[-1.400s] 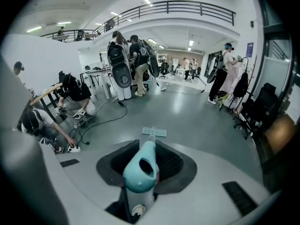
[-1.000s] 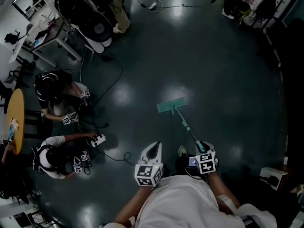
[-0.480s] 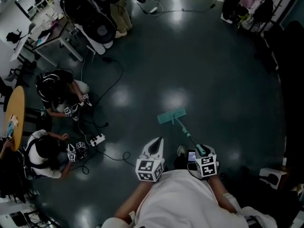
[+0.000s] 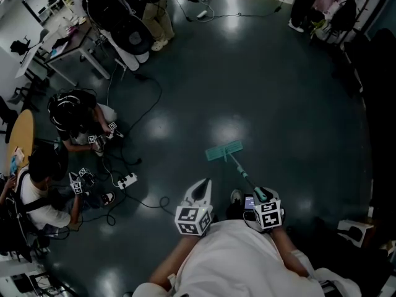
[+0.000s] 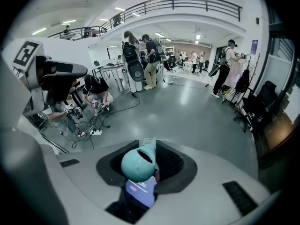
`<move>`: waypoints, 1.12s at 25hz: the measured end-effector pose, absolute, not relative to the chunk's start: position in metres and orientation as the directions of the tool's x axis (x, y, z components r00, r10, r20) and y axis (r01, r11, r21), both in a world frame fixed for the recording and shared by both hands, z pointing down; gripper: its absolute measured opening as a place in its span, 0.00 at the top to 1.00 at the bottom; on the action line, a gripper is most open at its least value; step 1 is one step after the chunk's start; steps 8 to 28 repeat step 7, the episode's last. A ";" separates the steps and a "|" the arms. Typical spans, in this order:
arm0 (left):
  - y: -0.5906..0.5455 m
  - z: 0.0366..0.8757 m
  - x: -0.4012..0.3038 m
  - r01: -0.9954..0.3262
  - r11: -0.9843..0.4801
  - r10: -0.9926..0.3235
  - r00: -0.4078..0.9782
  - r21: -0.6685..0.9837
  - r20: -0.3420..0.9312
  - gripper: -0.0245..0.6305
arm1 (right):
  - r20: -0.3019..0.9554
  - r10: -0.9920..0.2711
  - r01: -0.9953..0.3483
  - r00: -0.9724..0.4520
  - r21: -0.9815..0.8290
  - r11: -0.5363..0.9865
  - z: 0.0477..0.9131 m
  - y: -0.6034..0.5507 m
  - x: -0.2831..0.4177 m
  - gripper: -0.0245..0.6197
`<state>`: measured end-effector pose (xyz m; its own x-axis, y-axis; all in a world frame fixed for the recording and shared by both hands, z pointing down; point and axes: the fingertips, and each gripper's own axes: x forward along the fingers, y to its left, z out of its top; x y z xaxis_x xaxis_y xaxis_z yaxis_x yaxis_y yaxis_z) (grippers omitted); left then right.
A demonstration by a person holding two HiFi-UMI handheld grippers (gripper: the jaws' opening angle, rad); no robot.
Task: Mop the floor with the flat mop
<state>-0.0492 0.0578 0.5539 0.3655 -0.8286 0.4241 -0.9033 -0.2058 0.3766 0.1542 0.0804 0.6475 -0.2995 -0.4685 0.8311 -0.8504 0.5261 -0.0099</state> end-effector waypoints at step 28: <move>0.063 0.554 -0.049 -0.904 -0.202 -0.828 0.363 0.377 0.427 0.96 | 0.833 -0.466 -0.849 -0.299 -0.010 0.528 0.648 0.085 0.155 0.79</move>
